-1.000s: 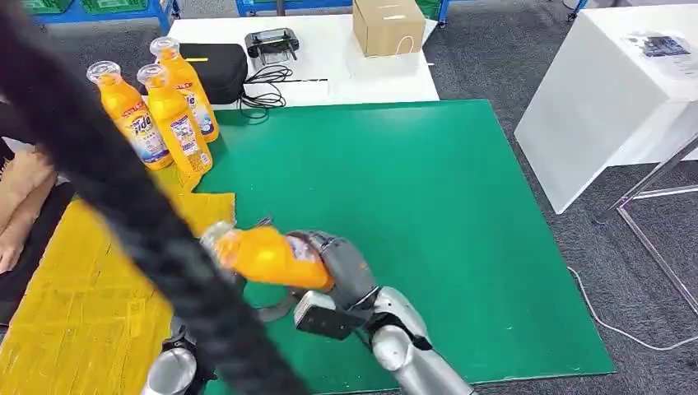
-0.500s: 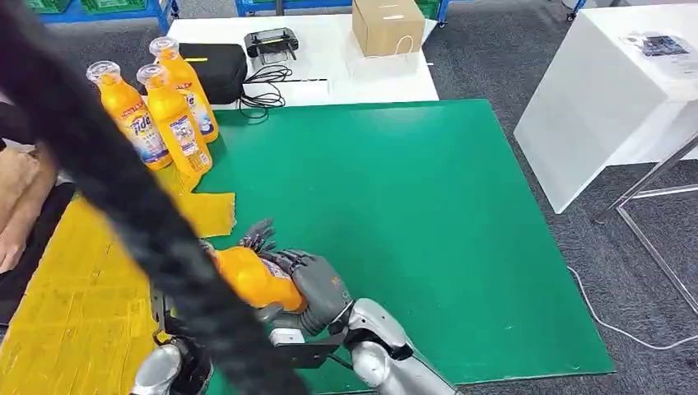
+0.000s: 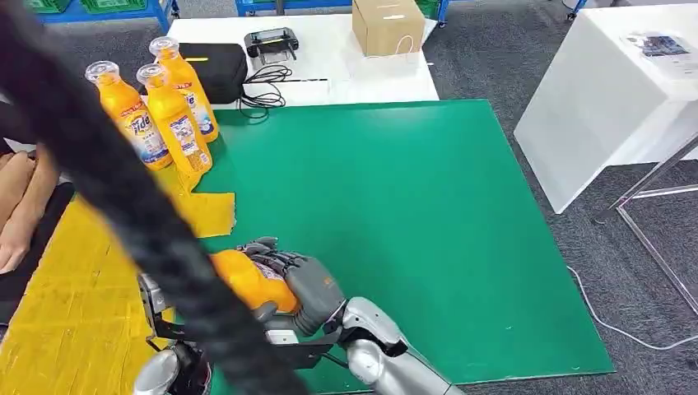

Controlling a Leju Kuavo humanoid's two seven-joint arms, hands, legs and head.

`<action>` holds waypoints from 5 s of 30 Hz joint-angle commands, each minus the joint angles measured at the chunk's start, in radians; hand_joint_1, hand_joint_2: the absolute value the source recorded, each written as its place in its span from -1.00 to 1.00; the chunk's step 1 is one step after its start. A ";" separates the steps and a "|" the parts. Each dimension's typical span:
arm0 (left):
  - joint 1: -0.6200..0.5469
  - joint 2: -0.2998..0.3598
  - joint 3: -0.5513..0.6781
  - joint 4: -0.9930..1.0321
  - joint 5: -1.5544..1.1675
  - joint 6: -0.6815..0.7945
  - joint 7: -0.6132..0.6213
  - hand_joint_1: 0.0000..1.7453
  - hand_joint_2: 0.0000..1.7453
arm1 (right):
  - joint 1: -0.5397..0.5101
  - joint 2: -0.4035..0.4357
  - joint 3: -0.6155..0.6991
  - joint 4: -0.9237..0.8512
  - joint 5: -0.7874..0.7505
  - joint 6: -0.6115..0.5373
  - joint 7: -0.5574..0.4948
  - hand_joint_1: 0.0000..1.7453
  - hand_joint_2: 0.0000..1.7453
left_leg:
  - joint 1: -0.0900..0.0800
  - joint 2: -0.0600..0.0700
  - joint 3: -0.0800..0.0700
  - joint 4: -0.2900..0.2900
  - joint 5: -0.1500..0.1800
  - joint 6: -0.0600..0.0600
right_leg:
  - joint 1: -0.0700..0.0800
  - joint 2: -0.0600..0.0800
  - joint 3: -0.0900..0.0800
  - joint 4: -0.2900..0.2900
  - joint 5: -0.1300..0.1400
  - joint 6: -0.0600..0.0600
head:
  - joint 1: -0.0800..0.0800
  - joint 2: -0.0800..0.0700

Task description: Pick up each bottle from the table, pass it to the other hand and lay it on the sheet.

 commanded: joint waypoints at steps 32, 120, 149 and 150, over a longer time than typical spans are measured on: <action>-0.061 -0.027 0.056 -0.040 0.021 0.103 -0.043 1.00 1.00 | 0.041 -0.007 -0.029 0.052 -0.051 -0.080 0.004 -1.00 1.00 | 0.002 -0.003 0.002 0.001 -0.001 0.000 | 0.002 -0.004 0.004 -0.002 -0.002 -0.001 | 0.000 0.000; 0.271 -0.014 0.264 -0.312 -0.847 0.828 -0.224 -1.00 1.00 | 0.632 -0.088 -0.649 -0.622 -0.383 0.090 -0.045 -1.00 1.00 | 0.000 0.001 0.003 0.001 -0.007 0.002 | 0.001 0.001 0.005 -0.001 -0.003 -0.001 | 0.000 0.000; 0.353 -0.006 0.150 -0.202 -0.380 0.289 -0.055 -1.00 1.00 | 0.625 0.047 -0.701 -0.495 -0.397 0.195 -0.138 -1.00 1.00 | -0.001 0.001 0.004 -0.001 -0.006 0.002 | 0.000 0.001 0.005 -0.002 -0.004 0.001 | 0.000 0.000; 0.353 -0.006 0.150 -0.202 -0.380 0.289 -0.055 -1.00 1.00 | 0.625 0.047 -0.701 -0.495 -0.397 0.195 -0.138 -1.00 1.00 | 0.000 0.001 0.006 -0.001 -0.007 0.002 | 0.001 0.001 0.008 -0.003 -0.004 0.001 | 0.000 0.000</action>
